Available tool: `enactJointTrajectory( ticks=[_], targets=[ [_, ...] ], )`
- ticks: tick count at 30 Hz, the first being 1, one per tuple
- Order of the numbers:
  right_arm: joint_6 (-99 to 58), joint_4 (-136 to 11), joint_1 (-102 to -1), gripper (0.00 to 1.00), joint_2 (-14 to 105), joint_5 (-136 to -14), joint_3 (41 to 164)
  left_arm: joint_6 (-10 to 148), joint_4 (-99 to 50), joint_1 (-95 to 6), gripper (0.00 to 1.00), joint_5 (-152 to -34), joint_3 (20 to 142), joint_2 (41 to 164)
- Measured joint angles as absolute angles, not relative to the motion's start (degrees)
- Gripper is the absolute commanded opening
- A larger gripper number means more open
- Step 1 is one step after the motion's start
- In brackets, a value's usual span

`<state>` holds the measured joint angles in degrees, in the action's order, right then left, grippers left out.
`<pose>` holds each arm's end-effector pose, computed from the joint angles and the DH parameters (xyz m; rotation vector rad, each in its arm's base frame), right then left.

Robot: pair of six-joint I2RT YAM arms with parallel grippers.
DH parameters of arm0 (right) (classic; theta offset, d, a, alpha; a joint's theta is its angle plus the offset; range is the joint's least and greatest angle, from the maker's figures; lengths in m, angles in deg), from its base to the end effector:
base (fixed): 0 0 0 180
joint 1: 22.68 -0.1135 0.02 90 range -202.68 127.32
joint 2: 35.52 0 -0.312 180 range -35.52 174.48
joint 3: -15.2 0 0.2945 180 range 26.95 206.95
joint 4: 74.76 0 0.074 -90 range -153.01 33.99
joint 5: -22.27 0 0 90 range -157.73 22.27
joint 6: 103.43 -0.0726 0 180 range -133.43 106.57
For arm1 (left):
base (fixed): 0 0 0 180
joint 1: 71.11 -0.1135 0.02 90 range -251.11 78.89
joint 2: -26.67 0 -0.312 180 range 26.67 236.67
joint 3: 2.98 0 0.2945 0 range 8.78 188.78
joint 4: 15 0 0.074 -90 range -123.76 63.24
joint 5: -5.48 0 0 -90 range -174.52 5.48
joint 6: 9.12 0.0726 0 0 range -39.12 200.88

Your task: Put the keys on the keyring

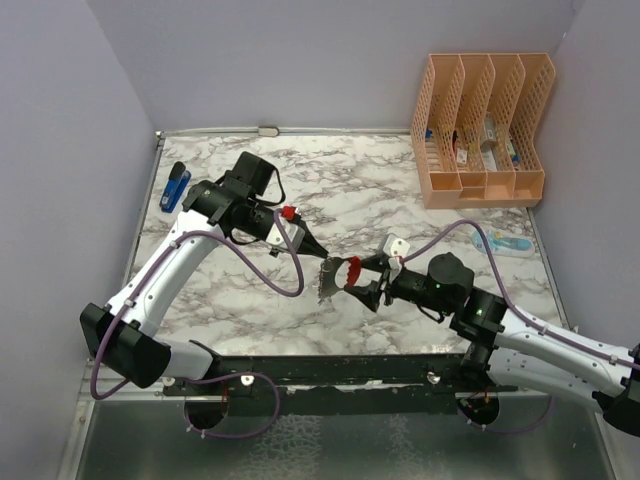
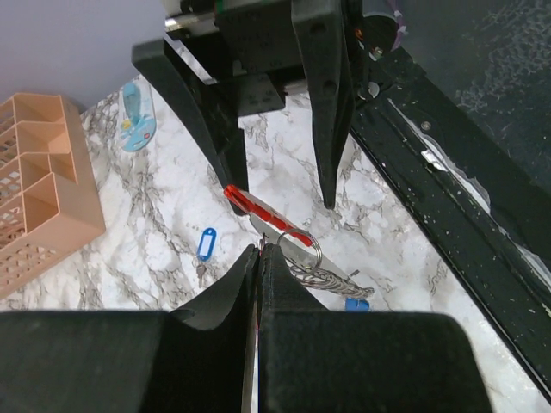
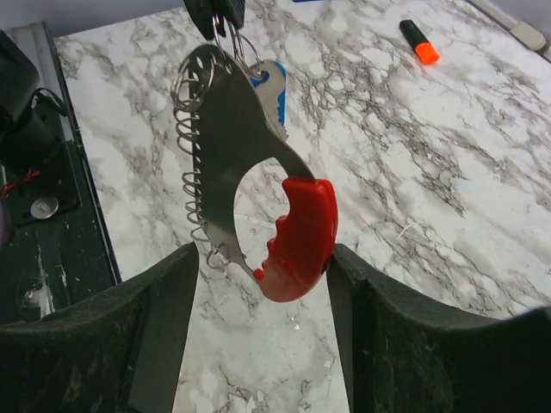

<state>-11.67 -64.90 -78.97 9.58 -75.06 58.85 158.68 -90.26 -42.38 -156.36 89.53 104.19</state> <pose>0.1240 0.2026 0.2984 -0.9744 1.5576 0.7935 0.2167 -0.1975 0.4104 1.7943 0.8694 -1.0745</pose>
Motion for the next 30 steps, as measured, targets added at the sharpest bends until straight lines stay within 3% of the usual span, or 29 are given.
enactJointTrajectory(
  ticks=[9,14,24,30],
  targets=[
    [-12.1,-70.4,-79.0,0.60,12.5,-72.5,58.0,156.3,-90.5,-42.4,0.00,-156.2,92.0,104.2],
    [-12.0,-71.6,-79.0,0.60,13.6,-71.2,57.9,156.1,-92.2,-42.2,0.00,-149.5,94.3,104.2],
    [-11.4,-71.5,-78.9,0.62,14.5,-70.5,58.3,167.4,-103.1,-39.1,0.00,-122.9,101.0,104.8],
    [-11.7,-68.0,-77.6,0.61,18.0,-70.7,61.6,180.6,-102.9,-35.3,0.00,-103.0,90.4,100.2]
  ],
)
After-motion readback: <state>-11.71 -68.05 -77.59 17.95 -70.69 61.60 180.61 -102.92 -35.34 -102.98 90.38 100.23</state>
